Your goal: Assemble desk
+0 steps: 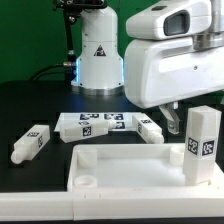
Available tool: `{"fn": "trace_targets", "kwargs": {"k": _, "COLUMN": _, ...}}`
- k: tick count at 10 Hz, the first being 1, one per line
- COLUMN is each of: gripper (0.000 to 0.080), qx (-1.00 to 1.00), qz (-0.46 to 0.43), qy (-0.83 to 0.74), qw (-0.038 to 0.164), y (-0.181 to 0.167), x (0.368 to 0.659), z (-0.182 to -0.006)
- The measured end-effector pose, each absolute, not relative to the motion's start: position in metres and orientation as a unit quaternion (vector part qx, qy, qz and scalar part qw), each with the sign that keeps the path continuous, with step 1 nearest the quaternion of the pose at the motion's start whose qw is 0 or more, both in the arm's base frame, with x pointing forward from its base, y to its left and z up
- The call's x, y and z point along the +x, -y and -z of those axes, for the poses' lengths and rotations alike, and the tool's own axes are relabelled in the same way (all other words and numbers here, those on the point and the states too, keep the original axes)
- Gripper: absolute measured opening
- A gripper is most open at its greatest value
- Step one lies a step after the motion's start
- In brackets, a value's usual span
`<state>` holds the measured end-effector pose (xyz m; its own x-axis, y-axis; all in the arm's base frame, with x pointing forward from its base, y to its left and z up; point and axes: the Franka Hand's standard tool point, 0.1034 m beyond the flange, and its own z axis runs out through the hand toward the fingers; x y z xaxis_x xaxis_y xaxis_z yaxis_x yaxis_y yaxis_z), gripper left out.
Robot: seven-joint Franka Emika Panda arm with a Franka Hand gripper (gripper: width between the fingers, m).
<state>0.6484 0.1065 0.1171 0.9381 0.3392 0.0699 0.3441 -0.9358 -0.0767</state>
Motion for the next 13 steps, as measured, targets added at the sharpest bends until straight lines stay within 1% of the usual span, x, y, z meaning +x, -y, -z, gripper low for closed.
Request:
{"fn": "trace_targets", "kwargs": {"k": 2, "gripper": 0.0391, "qx": -0.987, "qz": 0.027, "qy": 0.151, "qw": 0.045, "y": -0.106, "x": 0.648, "z": -0.117}}
{"fn": "trace_targets", "kwargs": {"k": 3, "gripper": 0.0391, "qx": -0.992, "qz": 0.025, "qy": 0.114, "qw": 0.046, "y": -0.107, "x": 0.648, "z": -0.117}}
{"fn": "trace_targets", "kwargs": {"k": 4, "gripper": 0.0285, "qx": -0.996, "qz": 0.023, "qy": 0.069, "qw": 0.046, "y": -0.107, "x": 0.648, "z": -0.116}}
{"fn": "trace_targets", "kwargs": {"k": 5, "gripper": 0.0285, "qx": -0.998, "qz": 0.026, "qy": 0.019, "qw": 0.046, "y": -0.107, "x": 0.650, "z": -0.116}}
{"fn": "trace_targets", "kwargs": {"k": 7, "gripper": 0.0285, "qx": -0.984, "qz": 0.027, "qy": -0.168, "qw": 0.047, "y": -0.105, "x": 0.651, "z": -0.115}}
{"fn": "trace_targets", "kwargs": {"k": 8, "gripper": 0.0285, "qx": -0.955, "qz": 0.025, "qy": -0.291, "qw": 0.050, "y": -0.101, "x": 0.651, "z": -0.114}}
{"fn": "trace_targets", "kwargs": {"k": 9, "gripper": 0.0285, "qx": -0.925, "qz": 0.015, "qy": -0.375, "qw": 0.053, "y": -0.097, "x": 0.651, "z": -0.114}}
{"fn": "trace_targets", "kwargs": {"k": 11, "gripper": 0.0285, "qx": -0.911, "qz": 0.013, "qy": -0.409, "qw": 0.052, "y": -0.096, "x": 0.651, "z": -0.114}}
{"fn": "trace_targets", "kwargs": {"k": 13, "gripper": 0.0285, "qx": -0.837, "qz": 0.008, "qy": -0.544, "qw": 0.052, "y": -0.095, "x": 0.647, "z": -0.113}}
